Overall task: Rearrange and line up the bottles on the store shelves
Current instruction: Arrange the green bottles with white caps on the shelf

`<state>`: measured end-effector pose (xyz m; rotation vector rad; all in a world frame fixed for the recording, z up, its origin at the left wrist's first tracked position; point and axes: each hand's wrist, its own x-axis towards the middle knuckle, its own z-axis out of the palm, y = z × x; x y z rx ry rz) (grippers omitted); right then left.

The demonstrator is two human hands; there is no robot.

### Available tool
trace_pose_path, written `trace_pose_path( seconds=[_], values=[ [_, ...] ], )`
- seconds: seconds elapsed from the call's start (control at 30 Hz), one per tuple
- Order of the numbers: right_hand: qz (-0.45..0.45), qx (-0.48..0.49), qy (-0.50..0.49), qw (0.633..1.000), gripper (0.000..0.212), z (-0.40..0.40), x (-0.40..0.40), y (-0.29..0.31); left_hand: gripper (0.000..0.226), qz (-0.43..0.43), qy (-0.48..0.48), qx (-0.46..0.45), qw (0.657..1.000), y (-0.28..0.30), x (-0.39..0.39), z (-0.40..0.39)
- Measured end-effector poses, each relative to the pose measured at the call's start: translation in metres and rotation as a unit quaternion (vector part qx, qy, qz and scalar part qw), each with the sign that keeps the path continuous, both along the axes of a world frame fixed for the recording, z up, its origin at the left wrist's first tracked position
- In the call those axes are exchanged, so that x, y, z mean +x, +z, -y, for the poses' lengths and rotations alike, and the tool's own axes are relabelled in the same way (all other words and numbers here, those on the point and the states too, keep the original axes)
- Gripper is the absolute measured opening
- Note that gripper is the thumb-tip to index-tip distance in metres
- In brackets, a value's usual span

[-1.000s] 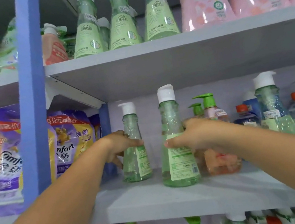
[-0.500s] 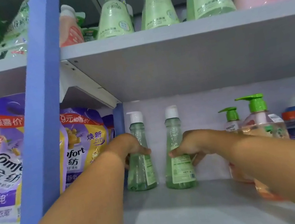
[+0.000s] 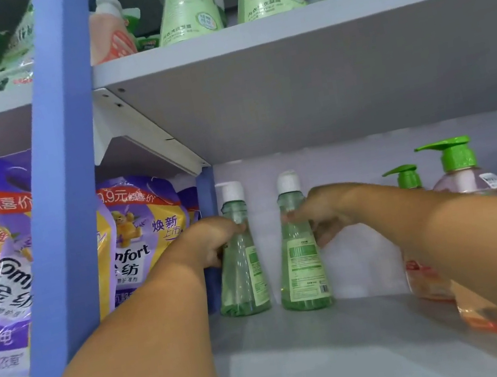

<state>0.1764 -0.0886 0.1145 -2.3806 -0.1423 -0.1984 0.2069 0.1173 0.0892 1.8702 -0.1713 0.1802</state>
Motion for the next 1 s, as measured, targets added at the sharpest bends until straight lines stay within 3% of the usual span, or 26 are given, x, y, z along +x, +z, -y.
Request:
trace_pose_path(
  seconds=[0.07, 0.3, 0.47, 0.63, 0.77, 0.93, 1.0],
  values=[
    [0.03, 0.045, 0.008, 0.998, 0.033, 0.0, 0.002, 0.011, 0.041, 0.001, 0.008, 0.026, 1.0, -0.001, -0.002, -0.001],
    [0.06, 0.041, 0.017, 0.997, 0.032, -0.002, 0.018, -0.001, 0.05, 0.049, 0.07, 0.127, 0.988, 0.0, -0.001, 0.0],
    [0.12, 0.021, -0.004, 0.993, 0.036, -0.01, 0.02, -0.007, 0.081, 0.092, 0.105, 0.177, 0.974, -0.001, 0.003, 0.003],
    [0.115, 0.039, 0.001, 0.993, 0.037, -0.014, 0.02, -0.01, 0.04, 0.084, 0.102, 0.052, 0.99, 0.003, 0.0, 0.005],
    [0.072, 0.121, 0.043, 0.989, 0.029, -0.009, 0.017, -0.005, 0.026, 0.098, 0.103, 0.077, 0.987, 0.004, 0.0, 0.005],
    [0.159, 0.085, -0.022, 0.983, 0.043, -0.015, 0.026, -0.014, 0.039, 0.116, 0.109, 0.108, 0.981, 0.003, 0.0, 0.002],
    [0.136, 0.085, -0.006, 0.987, 0.037, -0.017, 0.022, -0.014, 0.041, 0.113, 0.103, 0.103, 0.983, 0.002, 0.0, 0.003]
  ],
)
